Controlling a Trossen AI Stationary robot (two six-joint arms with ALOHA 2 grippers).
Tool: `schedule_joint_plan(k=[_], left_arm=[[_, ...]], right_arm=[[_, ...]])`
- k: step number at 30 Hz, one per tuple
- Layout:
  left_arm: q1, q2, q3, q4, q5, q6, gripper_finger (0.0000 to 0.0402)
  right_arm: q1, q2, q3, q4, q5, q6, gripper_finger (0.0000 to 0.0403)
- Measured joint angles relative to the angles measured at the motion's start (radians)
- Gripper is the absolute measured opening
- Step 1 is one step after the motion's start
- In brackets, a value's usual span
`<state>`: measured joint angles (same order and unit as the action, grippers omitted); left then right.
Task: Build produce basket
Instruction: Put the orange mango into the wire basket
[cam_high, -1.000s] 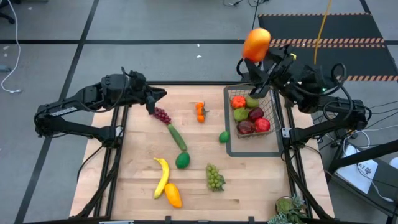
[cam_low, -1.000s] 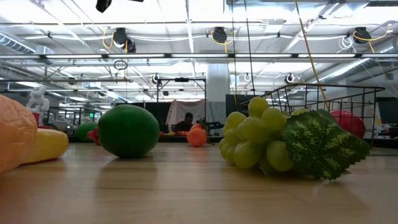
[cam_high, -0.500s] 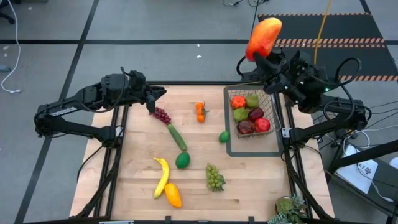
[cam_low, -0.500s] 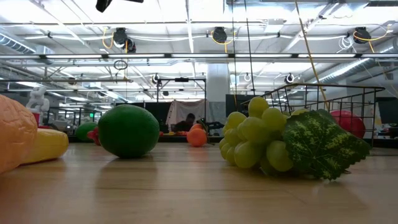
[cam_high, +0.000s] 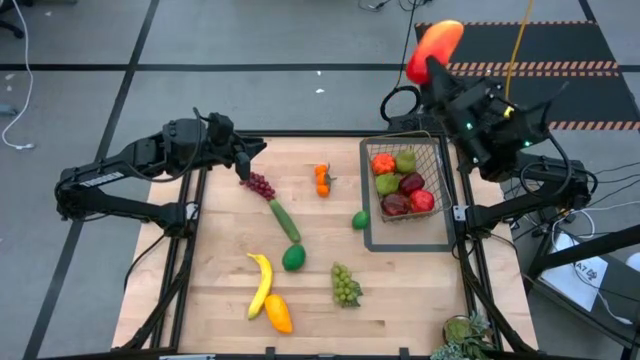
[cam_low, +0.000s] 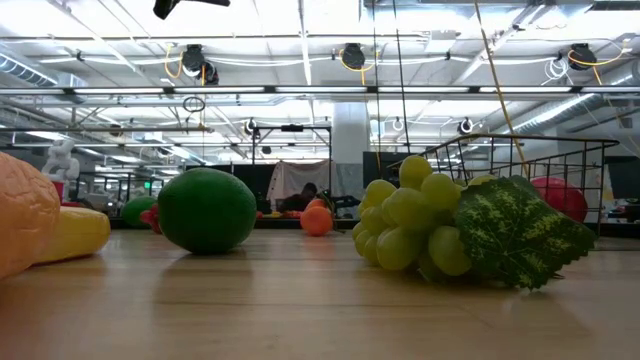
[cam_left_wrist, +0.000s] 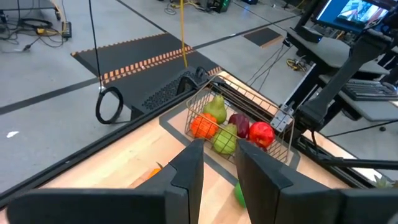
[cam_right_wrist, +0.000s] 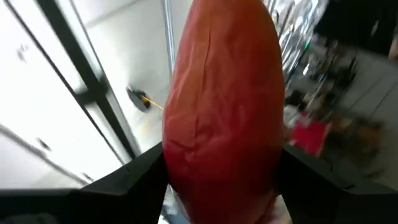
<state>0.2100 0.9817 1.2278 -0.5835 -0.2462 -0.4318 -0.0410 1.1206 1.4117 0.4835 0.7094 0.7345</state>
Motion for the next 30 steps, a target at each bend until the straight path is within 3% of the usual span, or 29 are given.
schedule_joint_plan(k=[3,6,17,23,30], left_arm=[[0.000,0.000,0.000,0.000,0.000,0.004,0.0093],[0.000,0.000,0.000,0.000,0.000,0.004,0.0093],[0.000,0.000,0.000,-0.002,0.000,0.005,0.0093],[0.000,0.000,0.000,-0.024,0.000,0.010,0.0093],[0.000,0.000,0.000,-0.027,0.000,0.056,0.0093]], right_arm=[[0.000,0.000,0.000,-0.002,0.000,0.167,0.0254],[0.000,0.000,0.000,-0.010,0.000,0.229,0.0254],[0.000,-0.004,0.000,-0.133,-0.008,0.167,0.0254],[0.001,-0.052,0.000,-0.440,-0.055,0.169,0.0254],[-0.006,-0.152,0.000,-0.995,-0.086,0.378,0.0254]])
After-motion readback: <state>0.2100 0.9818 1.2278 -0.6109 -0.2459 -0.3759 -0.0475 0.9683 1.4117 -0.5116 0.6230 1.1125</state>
